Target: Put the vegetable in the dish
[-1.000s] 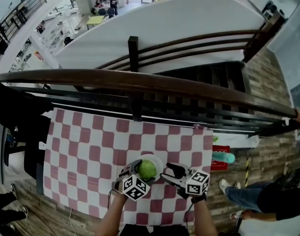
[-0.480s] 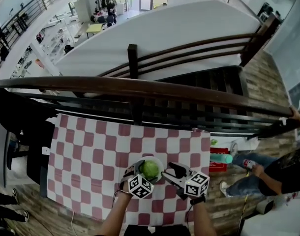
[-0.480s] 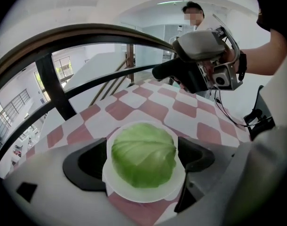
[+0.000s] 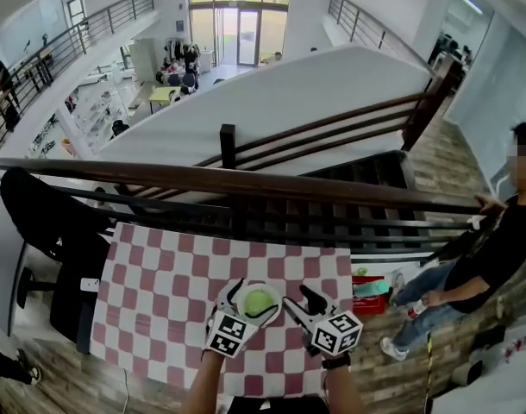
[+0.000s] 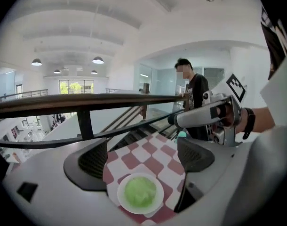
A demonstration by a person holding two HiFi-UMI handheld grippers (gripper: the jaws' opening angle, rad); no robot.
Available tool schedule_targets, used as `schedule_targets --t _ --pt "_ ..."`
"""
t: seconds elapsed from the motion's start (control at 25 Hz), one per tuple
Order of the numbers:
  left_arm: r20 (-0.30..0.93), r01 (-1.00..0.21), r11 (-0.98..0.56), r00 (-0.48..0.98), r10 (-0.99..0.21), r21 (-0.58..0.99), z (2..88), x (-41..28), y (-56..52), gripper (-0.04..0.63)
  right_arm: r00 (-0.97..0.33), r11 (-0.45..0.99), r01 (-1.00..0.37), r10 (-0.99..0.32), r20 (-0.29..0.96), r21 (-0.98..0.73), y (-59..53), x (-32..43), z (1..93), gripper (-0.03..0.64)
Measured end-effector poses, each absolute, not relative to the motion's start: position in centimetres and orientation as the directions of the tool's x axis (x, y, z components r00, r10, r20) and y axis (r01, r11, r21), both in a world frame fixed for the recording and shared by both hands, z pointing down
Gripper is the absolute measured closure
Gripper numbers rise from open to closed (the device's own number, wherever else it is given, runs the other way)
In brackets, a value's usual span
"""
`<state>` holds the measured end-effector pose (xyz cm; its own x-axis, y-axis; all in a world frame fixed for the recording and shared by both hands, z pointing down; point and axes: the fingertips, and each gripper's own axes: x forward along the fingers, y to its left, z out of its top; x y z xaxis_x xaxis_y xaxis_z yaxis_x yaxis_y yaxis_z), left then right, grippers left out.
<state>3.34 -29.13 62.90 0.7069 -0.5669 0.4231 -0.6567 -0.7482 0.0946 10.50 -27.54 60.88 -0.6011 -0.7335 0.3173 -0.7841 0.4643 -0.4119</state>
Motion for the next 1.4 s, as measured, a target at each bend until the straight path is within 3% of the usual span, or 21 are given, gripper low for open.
schedule_targets --t 0.2,0.44,0.68,1.04,1.4 --pt "0.292 -0.711 -0.693 0.692 -0.66 0.119 56.6 2.2 -27.0 0.173 -0.531 0.459 -0.839 -0.808 0.256 -0.293 -25.4 9.8 55.2 0.383" --pt "0.105 -0.793 -0.597 0.608 -0.787 0.122 48.5 0.5 -24.0 0.366 -0.471 0.45 -0.881 -0.864 0.176 -0.146 -22.4 9.4 49.8 0.539" --pt "-0.013 -0.815 -0.578 0.578 -0.816 0.039 43.1 0.0 -21.7 0.536 -0.397 0.388 -0.917 -0.91 0.119 -0.095 -19.9 9.0 45.6 0.594" --pt "-0.014 -0.814 -0.579 0.58 -0.814 -0.041 43.1 0.3 -19.7 0.572 -0.399 0.397 -0.917 -0.915 0.059 -0.04 -17.4 7.4 43.6 0.598" --pt "-0.007 -0.808 -0.589 0.589 -0.808 -0.022 44.0 1.1 -19.3 0.572 -0.396 0.393 -0.918 -0.91 0.127 -0.043 -16.4 6.2 46.2 0.598"
